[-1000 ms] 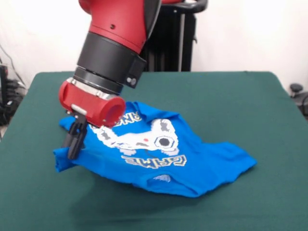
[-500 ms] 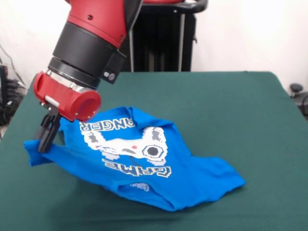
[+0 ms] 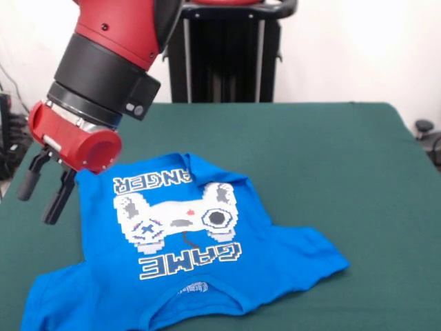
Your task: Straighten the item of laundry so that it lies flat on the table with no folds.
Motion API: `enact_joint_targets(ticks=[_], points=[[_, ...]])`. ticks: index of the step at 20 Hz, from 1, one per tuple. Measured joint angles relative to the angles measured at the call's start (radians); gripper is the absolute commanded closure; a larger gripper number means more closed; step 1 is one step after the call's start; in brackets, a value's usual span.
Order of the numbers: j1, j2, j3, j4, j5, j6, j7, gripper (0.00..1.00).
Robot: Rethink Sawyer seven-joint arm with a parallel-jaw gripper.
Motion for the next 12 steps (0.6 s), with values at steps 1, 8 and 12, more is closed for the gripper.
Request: enact_joint_targets(ticks=[1, 8, 12], points=[[0.001, -0.001, -0.002, 0.0, 0.0, 0.0, 0.0, 0.0], [0.009, -0.016, -0.009, 0.007, 0.014, 0.0, 0.0, 0.0], [-0.002, -0.033, -0.001, 0.026, 0.047, 0.007, 0.0, 0.0]])
